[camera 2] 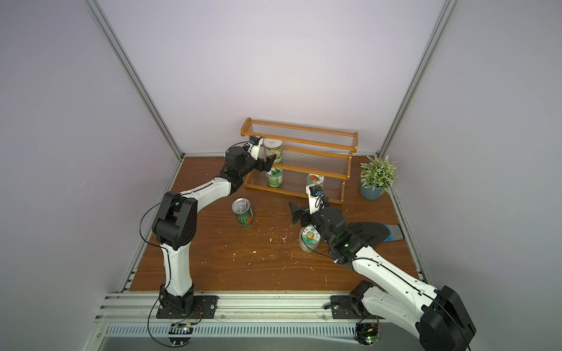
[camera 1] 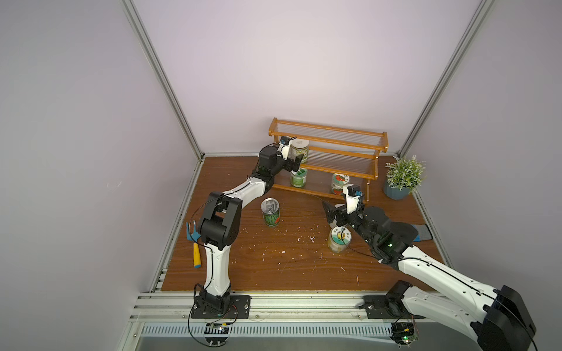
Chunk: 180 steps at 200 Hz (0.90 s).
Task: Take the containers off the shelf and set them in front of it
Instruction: 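Pick up a container from the shelf.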
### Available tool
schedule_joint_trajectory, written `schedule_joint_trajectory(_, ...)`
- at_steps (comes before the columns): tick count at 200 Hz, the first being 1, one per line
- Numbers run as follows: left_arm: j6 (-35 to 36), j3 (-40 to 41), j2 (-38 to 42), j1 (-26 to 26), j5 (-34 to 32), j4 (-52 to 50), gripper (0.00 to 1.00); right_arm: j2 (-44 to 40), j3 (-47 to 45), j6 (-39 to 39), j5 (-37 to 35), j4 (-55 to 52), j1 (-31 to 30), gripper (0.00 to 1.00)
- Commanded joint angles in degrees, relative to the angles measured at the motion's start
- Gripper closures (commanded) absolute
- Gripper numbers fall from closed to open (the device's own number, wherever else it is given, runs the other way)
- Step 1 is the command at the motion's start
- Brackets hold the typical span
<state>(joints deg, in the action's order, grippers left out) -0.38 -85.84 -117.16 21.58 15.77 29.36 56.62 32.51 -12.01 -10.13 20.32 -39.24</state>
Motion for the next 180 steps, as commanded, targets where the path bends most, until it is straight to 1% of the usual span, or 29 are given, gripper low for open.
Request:
schedule_joint_trajectory(1, 0.0, -2.8, -1.3, 0.9, 0.0, 1.1, 0.01, -0.3, -0.4, -0.6, 1.0, 3.4, 0.3, 0.01)
schedule_joint_trajectory(76, -0.8, -10.2, -6.9, 1.7, -1.0, -0.1, 0.01, -0.8, -1.3, -0.6, 1.0, 3.8, 0.9, 0.01)
schedule_joint_trajectory(101, -1.4, -11.4, -7.6, 1.8, -0.9, 0.1, 0.00, -1.0, -1.7, -0.6, 1.0, 3.9, 1.0, 0.01)
schedule_joint_trajectory(114, -1.6, -11.8, -7.9, 1.9, -0.6, 0.3, 0.04, -1.0, -2.0, -0.8, 1.2, 3.9, 1.1, 0.01)
schedule_joint_trajectory(159, -1.8, -11.7, -8.1, 2.0, 0.1, 0.4, 0.25, -1.7, -2.5, -0.9, 1.1, 3.8, 1.3, 0.01)
schedule_joint_trajectory(180, -1.9, -10.6, -7.6, 2.0, 0.3, 1.0, 0.32, -1.9, -2.6, -0.8, 1.0, 3.7, 1.3, 0.01)
